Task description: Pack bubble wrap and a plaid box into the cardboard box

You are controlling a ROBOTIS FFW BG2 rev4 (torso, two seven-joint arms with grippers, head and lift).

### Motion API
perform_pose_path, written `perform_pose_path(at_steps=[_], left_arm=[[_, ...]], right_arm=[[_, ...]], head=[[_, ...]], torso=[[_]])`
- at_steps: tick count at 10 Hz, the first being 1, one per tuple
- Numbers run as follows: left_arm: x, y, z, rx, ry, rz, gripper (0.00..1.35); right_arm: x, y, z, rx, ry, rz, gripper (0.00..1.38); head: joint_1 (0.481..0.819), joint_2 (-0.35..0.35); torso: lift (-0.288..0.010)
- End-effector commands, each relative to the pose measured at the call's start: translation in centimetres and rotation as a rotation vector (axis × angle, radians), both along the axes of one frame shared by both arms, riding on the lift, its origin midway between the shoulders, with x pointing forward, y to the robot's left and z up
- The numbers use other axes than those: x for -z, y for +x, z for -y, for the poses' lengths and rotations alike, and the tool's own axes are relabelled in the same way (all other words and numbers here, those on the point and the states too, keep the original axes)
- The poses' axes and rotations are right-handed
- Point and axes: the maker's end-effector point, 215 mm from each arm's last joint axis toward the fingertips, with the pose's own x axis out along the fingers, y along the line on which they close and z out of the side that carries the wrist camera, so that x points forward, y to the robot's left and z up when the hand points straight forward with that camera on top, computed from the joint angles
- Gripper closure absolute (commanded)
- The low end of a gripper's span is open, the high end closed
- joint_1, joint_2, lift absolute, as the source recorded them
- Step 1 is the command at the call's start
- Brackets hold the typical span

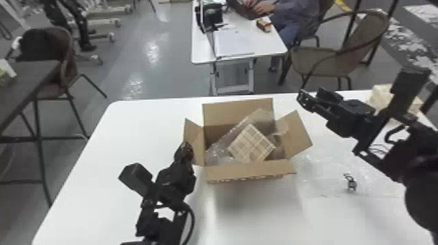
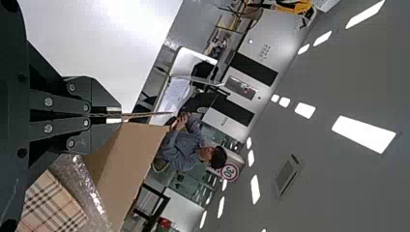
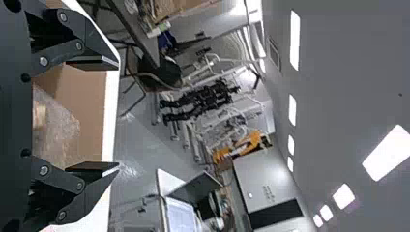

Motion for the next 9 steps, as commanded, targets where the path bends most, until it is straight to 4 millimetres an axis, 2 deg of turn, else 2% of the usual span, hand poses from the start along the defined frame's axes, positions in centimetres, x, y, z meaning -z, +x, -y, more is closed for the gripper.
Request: perform_pose_path(at_steps=[1,3,4,5,6,9], left_arm=[[0.1,0.0,0.1,0.001,-0.003,-0.002,1.19],[0.1,-0.1,-0.2,-0.003,-0.004,-0.003,1.19],[0.3,-0.1,-0.3,0.000,0.000,-0.003,1.19],[0.4,-0.1,-0.4,0.004,0.006,-0.001,1.19],[0.6,-0.1,-0.4,0.006,0.006,-0.004,1.19],[0.8,0.1,-0.3,0.014,0.011,-0.001,1.19]], right_arm=[[-1.1,-0.3,8.3,0.196,-0.020,0.067,0.52],[0.1,-3.7,19.6,0.462,-0.137,0.075,0.51],[1.0,-5.9,24.2,0.551,-0.186,0.102,0.52],[2.5,-8.0,27.5,0.613,-0.212,0.113,0.52],[4.0,-9.7,29.3,0.648,-0.232,0.127,0.52],[8.7,-13.2,31.5,0.660,-0.212,0.162,0.52]], head=[[0.695,0.084],[0.695,-0.038],[0.695,-0.099],[0.695,-0.151],[0.695,-0.178],[0.695,-0.256]], torso=[[-0.095],[-0.095],[-0.095],[-0.095],[-0.095],[-0.095]])
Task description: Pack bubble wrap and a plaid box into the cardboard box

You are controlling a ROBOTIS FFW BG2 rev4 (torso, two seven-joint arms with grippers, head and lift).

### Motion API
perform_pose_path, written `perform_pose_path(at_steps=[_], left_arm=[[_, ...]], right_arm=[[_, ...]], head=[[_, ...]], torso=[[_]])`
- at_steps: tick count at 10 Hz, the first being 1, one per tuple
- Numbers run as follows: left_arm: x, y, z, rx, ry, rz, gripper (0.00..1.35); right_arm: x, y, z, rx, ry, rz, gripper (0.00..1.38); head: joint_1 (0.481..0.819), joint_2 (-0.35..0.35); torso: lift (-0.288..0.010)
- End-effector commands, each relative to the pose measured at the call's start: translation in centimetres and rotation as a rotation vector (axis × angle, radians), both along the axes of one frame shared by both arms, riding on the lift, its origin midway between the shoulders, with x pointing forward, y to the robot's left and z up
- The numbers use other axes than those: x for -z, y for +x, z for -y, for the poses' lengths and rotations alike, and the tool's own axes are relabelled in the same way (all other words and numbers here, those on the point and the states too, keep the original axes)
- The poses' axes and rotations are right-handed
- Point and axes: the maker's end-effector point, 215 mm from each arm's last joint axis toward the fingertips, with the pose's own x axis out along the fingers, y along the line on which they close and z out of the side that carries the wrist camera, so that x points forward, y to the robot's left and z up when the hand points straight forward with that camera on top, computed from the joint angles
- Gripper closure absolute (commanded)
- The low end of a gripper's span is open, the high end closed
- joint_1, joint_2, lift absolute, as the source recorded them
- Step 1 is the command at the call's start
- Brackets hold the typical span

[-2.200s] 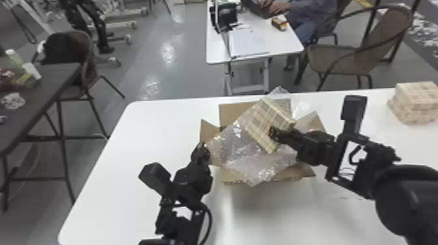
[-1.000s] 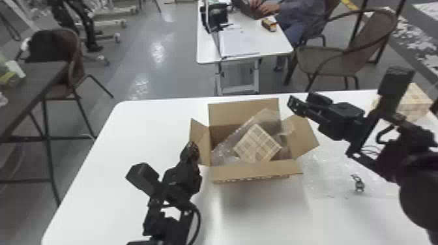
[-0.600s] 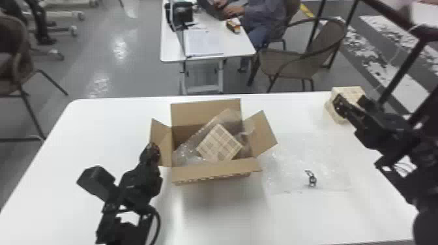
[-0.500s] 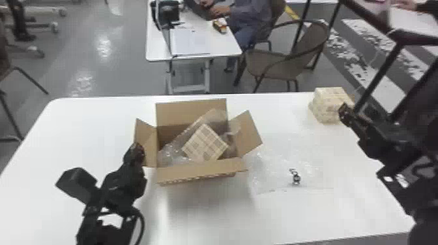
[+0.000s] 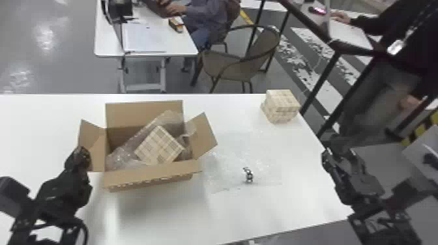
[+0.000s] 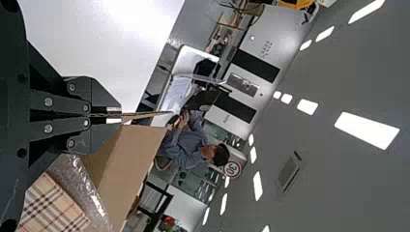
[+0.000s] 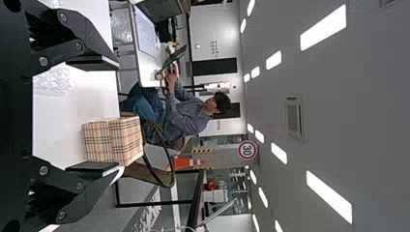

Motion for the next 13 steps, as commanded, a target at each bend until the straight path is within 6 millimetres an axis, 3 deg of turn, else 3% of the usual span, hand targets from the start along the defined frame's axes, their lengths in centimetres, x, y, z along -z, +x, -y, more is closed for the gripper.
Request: perform_pose_path(at_steps=[1,5,9,11,13], left_arm=[[-0.1,0.1,-0.2,-0.003,0.000,0.003,1.19],[0.1,0.0,-1.0,-0.012,0.005,0.001,1.19],[0.4,0.3,-5.2,-0.099,0.052,-0.014,1.19],[0.1,0.8,-10.5,-0.169,0.120,-0.023,1.19],[-0.3,0.6,-16.0,-0.267,0.170,-0.033,1.19]], right_arm=[[2.8,-2.0,1.5,0.032,-0.002,-0.019,0.52],[5.9,-6.5,3.8,0.034,-0.150,-0.103,0.52],[6.9,-6.6,3.9,0.037,-0.128,-0.118,0.52],[7.0,-6.2,3.8,0.032,-0.115,-0.115,0.52],[6.9,-5.7,3.5,0.021,-0.107,-0.112,0.52]], head=[[0.695,-0.261],[0.695,-0.304],[0.695,-0.296],[0.695,-0.270],[0.695,-0.198]], torso=[[-0.095],[-0.095],[-0.095],[-0.095],[-0.095]])
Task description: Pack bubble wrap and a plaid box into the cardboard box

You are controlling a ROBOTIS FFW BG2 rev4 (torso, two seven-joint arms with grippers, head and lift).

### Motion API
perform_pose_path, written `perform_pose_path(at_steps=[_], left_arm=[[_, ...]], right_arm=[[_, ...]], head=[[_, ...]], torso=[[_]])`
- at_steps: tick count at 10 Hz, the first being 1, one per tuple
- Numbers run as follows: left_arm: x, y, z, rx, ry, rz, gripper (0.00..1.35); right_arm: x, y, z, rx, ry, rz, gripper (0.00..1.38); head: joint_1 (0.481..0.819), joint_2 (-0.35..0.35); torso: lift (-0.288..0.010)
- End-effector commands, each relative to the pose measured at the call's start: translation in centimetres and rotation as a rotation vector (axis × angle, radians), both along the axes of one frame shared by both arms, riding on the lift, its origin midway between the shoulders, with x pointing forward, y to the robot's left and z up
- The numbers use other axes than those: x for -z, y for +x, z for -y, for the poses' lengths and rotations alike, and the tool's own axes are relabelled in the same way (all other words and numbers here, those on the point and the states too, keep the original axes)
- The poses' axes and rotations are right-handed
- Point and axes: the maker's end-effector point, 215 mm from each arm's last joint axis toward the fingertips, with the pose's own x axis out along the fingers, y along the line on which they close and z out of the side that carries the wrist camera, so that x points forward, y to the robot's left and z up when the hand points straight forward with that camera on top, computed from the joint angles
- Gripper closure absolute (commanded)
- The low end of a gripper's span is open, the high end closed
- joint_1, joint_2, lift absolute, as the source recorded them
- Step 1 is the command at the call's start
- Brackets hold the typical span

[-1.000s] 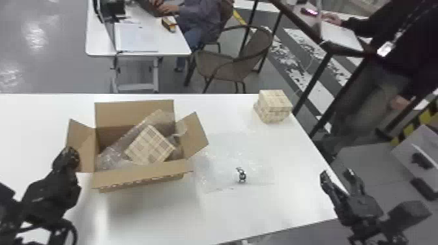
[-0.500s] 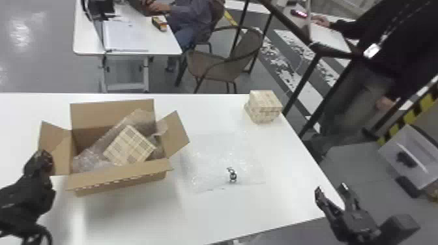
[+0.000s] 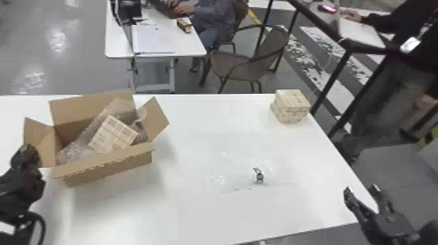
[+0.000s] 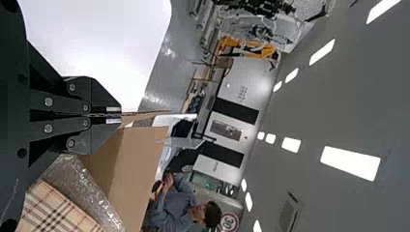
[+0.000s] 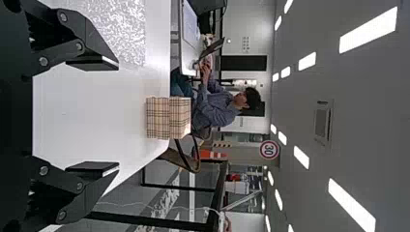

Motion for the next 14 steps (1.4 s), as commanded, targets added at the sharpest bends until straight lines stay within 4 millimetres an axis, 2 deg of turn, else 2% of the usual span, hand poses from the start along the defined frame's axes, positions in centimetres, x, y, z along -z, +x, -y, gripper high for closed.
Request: perform_pose_path(at_steps=[1,3,6,8,9,10,12,13,14], left_arm=[[0.0,-0.3,-3.7,-0.062,0.034,-0.015,1.19],[0.0,-1.3,-8.3,-0.137,0.084,-0.036,1.19],[-0.7,-3.8,-15.8,-0.314,0.133,-0.051,1.19],[-1.3,-5.5,-19.9,-0.405,0.170,-0.060,1.19],[-1.3,-6.4,-20.6,-0.451,0.170,-0.060,1.19],[-1.2,-7.0,-20.6,-0.481,0.176,-0.061,1.19],[-0.6,-7.5,-20.3,-0.505,0.166,-0.068,1.18],[-0.5,-7.6,-20.3,-0.504,0.163,-0.069,0.98],[-0.5,-7.6,-20.2,-0.504,0.161,-0.067,0.64]], right_arm=[[0.0,0.3,-0.1,-0.002,0.006,0.000,0.52],[0.1,0.5,-0.2,-0.006,0.015,-0.001,0.52],[0.3,0.8,-0.4,-0.013,0.023,-0.003,0.52],[0.2,1.2,-0.7,-0.023,0.030,-0.001,0.52],[0.3,1.2,-0.7,-0.025,0.032,-0.003,0.52],[0.4,1.2,-0.7,-0.024,0.035,-0.005,0.52],[0.7,1.3,-0.9,-0.026,0.044,-0.007,0.52],[0.9,1.3,-0.9,-0.026,0.049,-0.011,0.52],[0.8,1.3,-0.9,-0.026,0.049,-0.009,0.52]], head=[[0.695,-0.159],[0.695,-0.108],[0.695,-0.009],[0.695,0.059],[0.695,0.077],[0.695,0.106],[0.695,0.117],[0.695,0.116],[0.695,0.114]], torso=[[-0.095],[-0.095],[-0.095],[-0.095],[-0.095],[-0.095],[-0.095],[-0.095],[-0.095]])
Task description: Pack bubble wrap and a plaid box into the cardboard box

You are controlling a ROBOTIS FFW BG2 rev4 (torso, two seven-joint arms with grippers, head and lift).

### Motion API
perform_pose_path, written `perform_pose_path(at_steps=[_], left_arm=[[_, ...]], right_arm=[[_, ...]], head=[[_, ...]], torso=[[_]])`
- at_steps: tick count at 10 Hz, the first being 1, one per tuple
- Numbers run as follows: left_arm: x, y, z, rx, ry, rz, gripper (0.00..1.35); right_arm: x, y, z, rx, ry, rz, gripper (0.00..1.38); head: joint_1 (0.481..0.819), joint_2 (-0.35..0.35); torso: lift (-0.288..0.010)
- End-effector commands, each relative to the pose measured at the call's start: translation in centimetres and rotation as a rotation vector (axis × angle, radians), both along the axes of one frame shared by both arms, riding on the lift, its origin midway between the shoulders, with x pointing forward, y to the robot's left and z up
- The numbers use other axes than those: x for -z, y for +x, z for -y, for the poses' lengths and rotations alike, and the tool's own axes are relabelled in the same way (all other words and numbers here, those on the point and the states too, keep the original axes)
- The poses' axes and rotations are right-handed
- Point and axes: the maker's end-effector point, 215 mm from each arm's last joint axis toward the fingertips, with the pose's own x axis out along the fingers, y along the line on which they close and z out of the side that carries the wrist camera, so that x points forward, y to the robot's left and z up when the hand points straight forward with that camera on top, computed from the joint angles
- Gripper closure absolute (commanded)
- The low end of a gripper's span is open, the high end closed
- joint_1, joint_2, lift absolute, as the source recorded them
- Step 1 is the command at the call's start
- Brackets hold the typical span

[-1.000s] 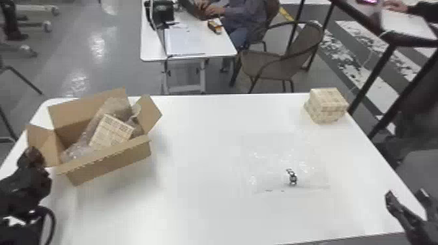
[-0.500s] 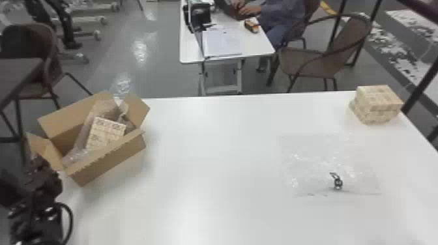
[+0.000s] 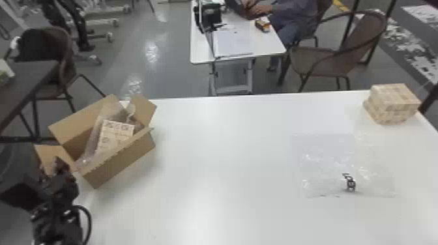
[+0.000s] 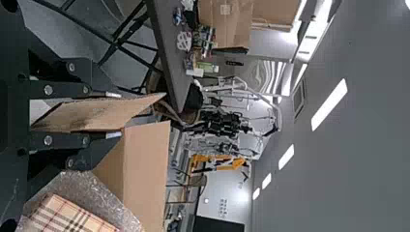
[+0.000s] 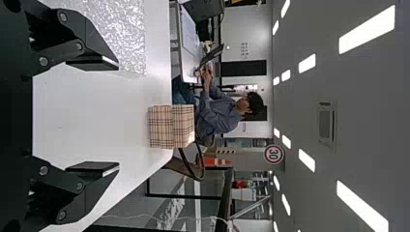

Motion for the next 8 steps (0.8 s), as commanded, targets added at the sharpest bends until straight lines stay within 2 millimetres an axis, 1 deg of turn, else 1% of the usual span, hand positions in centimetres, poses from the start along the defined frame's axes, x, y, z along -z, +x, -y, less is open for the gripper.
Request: perform_pose_path(at_steps=[1,2,3,4,5,6,7,8], left_arm=[[-0.3,0.0,0.6,0.009,0.006,0.014,0.32],[-1.4,-0.4,1.4,0.019,0.034,0.050,0.14],[-2.6,-0.7,2.7,0.039,0.043,0.097,0.14],[-4.3,-1.1,4.4,0.071,0.067,0.134,0.14],[-6.4,-1.5,7.0,0.120,0.100,0.176,0.14],[-7.5,-1.9,9.4,0.162,0.113,0.205,0.14],[-8.3,-2.5,12.3,0.213,0.126,0.233,0.13],[-7.6,-2.6,15.5,0.275,0.105,0.219,0.13]], right_arm=[[-0.1,0.0,0.0,0.000,0.001,0.001,0.52],[-0.3,0.2,-0.2,-0.004,0.000,0.005,0.52],[-0.3,0.3,-0.3,-0.006,0.001,0.007,0.52],[-0.5,0.4,-0.5,-0.010,0.001,0.011,0.52],[-0.6,0.5,-0.8,-0.016,0.003,0.013,0.52],[-0.6,0.8,-1.3,-0.025,0.008,0.015,0.52],[-1.0,1.2,-2.4,-0.047,0.010,0.024,0.52],[-2.2,1.4,-3.3,-0.062,0.000,0.043,0.52]], head=[[0.695,0.113],[0.695,0.111],[0.695,0.103],[0.695,0.092],[0.695,0.075],[0.695,0.062],[0.695,0.033],[0.695,0.001]], torso=[[-0.095],[-0.095],[-0.095],[-0.095],[-0.095],[-0.095],[-0.095],[-0.095]])
